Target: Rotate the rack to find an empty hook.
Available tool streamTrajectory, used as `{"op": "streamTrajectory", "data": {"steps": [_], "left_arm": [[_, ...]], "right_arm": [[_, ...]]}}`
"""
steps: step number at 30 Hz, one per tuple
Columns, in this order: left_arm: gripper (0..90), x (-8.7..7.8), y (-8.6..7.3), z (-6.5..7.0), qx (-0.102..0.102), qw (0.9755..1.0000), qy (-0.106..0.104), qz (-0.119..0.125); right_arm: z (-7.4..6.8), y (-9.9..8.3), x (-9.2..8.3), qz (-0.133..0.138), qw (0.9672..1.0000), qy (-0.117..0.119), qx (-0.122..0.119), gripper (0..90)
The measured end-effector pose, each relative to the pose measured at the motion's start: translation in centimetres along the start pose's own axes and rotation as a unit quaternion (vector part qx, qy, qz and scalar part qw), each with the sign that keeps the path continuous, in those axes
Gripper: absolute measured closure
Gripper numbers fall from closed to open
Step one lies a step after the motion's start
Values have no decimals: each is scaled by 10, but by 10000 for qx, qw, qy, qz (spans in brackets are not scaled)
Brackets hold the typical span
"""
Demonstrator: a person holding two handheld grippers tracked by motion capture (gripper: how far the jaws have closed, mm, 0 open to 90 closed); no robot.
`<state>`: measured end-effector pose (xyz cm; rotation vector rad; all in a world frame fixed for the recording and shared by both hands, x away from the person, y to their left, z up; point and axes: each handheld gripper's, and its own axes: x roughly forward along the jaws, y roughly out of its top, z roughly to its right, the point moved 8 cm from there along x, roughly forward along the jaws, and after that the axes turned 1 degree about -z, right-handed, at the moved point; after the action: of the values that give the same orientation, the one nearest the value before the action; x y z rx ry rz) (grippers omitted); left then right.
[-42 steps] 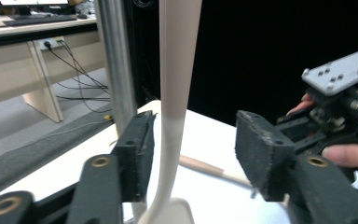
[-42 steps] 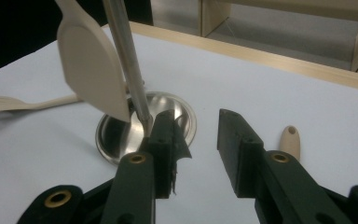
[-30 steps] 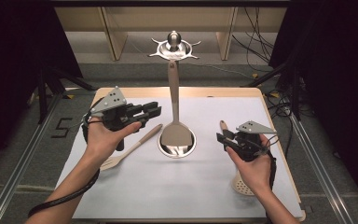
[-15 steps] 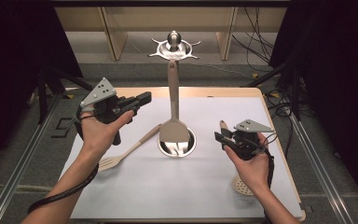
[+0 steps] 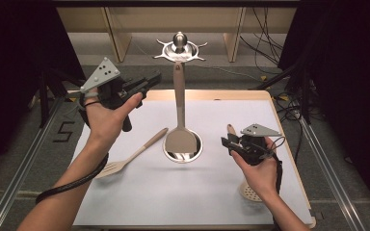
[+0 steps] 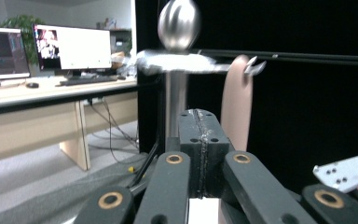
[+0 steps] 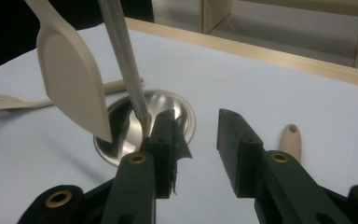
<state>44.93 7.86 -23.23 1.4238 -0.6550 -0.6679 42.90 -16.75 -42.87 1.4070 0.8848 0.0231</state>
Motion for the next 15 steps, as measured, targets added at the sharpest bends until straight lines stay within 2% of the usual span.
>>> {"op": "streamTrajectory", "data": {"steps": [2, 3, 4, 5, 6, 8, 9, 10, 13, 14, 15], "left_arm": [[891, 4, 7, 3, 9, 10000, -22, 79], [892, 5, 9, 4, 28, 9999, -24, 103], [891, 7, 12, 4, 45, 9999, -13, 124], [892, 9, 14, 5, 40, 9999, -8, 154], [891, 10, 16, 4, 46, 9999, 4, 163], [892, 12, 18, 3, 39, 9998, 45, 193], [892, 13, 19, 2, 23, 9998, 69, 207], [892, 14, 20, 0, 62, 9996, 115, 233], [892, 15, 22, -5, 93, 9994, 218, 244], [892, 16, 22, -6, 75, 9994, 235, 244], [892, 16, 22, -7, 80, 9993, 259, 243]], "right_arm": [[1, 1, -1, 46, 9999, -33, -105, 681], [-2, 1, -1, 39, 10000, 3, 88, 682], [-1, 0, -2, 35, 10000, -56, 7, 681], [-3, 0, -4, -17, 9999, -30, 143, 681], [-2, -1, -5, -51, 10000, -47, 51, 682], [1, 1, -3, 127, 9999, -38, -52, 681], [-3, 0, -4, 80, 9998, 5, 176, 681], [0, -1, -5, 9, 10000, -56, 64, 681], [1, -1, -5, 7, 10000, -57, 75, 681], [0, -1, -6, -23, 9998, -43, 173, 682], [1, -3, -6, -91, 9999, -41, 92, 681]]}}
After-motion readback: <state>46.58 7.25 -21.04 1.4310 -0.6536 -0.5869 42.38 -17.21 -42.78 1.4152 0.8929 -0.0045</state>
